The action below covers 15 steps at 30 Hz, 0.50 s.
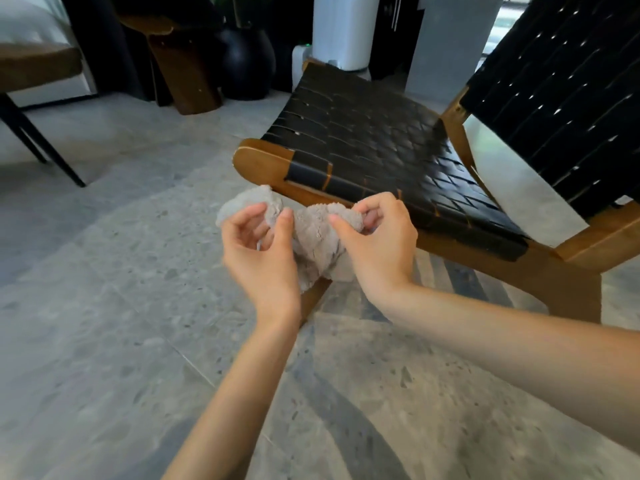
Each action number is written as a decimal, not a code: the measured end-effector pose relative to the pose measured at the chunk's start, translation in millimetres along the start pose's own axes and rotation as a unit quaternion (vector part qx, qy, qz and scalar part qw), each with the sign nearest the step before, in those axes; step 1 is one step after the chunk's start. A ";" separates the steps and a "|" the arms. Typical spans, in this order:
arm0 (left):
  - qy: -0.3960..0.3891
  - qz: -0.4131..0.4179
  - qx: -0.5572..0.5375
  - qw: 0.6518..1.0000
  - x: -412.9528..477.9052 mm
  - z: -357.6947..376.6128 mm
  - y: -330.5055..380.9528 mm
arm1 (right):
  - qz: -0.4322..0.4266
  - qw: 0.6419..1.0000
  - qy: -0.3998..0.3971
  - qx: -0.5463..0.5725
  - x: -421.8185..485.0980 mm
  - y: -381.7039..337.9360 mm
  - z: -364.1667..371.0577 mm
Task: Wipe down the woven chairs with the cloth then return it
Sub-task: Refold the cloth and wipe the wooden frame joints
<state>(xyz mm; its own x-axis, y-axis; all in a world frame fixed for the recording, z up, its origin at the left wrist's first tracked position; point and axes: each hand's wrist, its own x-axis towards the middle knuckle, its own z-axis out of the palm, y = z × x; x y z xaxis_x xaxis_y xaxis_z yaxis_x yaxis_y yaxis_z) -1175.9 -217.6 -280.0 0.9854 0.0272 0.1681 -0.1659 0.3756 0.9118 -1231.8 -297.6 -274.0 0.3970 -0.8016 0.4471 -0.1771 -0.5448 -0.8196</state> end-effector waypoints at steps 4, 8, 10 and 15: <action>0.011 0.092 -0.020 0.996 27.7 10.2 7.4 | 0.011 0.992 0.093 0.085 0.2 -11.2 26.9; -0.060 0.183 0.059 0.980 54.2 11.5 8.4 | -0.005 0.986 0.121 0.116 -1.2 -9.0 33.8; -0.107 0.282 0.174 0.937 54.6 10.1 -1.0 | -0.025 0.986 0.116 0.114 -3.3 -5.2 32.2; -0.123 0.333 0.233 0.905 43.5 11.7 -35.0 | -0.030 0.986 0.152 0.055 -6.0 16.1 28.8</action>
<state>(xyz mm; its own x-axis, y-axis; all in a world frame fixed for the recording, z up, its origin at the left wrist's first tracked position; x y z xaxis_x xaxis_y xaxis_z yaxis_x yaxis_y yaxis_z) -1127.7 -240.4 -300.2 0.6314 -0.1257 0.7652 -0.7753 -0.0817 0.6263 -1211.1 -294.5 -300.1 0.1125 -0.8141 0.5697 -0.0554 -0.5776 -0.8144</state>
